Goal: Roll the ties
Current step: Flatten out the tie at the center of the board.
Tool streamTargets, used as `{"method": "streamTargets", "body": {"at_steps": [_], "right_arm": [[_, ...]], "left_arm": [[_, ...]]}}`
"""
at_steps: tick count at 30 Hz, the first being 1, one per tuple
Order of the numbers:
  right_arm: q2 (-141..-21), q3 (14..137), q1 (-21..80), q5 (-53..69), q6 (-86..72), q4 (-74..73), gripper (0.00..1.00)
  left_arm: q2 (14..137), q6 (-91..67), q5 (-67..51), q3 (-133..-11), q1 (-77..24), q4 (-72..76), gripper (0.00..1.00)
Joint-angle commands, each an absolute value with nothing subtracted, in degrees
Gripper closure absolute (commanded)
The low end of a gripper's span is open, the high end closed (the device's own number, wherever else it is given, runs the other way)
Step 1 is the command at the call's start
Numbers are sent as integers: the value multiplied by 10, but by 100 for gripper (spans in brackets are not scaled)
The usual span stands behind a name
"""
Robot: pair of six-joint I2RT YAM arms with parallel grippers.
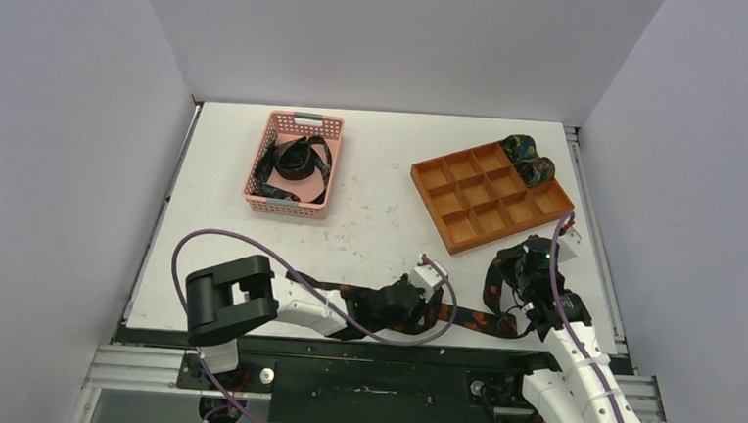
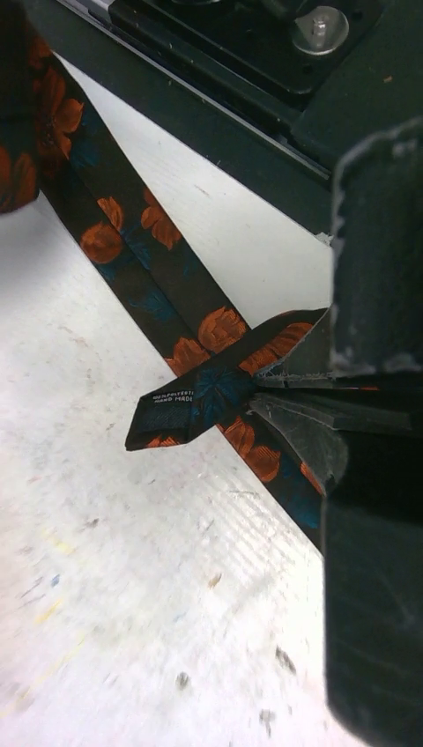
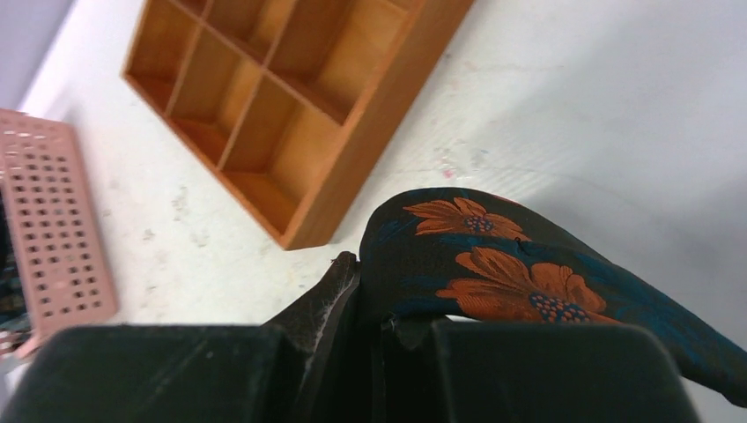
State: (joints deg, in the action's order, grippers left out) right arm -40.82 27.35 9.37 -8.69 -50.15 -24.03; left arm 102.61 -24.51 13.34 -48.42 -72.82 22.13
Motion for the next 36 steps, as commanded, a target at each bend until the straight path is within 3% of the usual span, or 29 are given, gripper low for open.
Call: {"method": "streamTargets", "body": {"at_steps": [1, 12, 15, 21, 28, 29, 31, 33, 34, 36], "right_arm": [[-396, 264, 107, -28, -561, -146, 95], [-446, 187, 349, -232, -676, 44, 95], [-477, 225, 398, -315, -679, -3, 95], [-458, 273, 357, -508, -678, -223, 95], [-409, 264, 186, -488, -620, -311, 94], [-397, 269, 171, -495, -612, -322, 86], [-371, 284, 154, -511, -584, -334, 42], [-349, 313, 151, -519, -549, -338, 9], [-341, 328, 152, -520, -537, -344, 3], [-334, 363, 152, -511, -515, -353, 10]], "left_arm": [[975, -103, 280, -448, -778, 373, 100], [920, -26, 515, -403, -805, 351, 100], [882, -21, 547, -369, -798, 352, 100], [869, -14, 564, -353, -800, 362, 100], [905, 18, 568, -367, -802, 403, 100], [903, 17, 569, -364, -802, 404, 100], [893, 8, 570, -356, -802, 406, 100], [881, 6, 572, -349, -802, 405, 100], [873, 6, 575, -346, -802, 403, 100], [854, 6, 578, -341, -802, 398, 100]]}}
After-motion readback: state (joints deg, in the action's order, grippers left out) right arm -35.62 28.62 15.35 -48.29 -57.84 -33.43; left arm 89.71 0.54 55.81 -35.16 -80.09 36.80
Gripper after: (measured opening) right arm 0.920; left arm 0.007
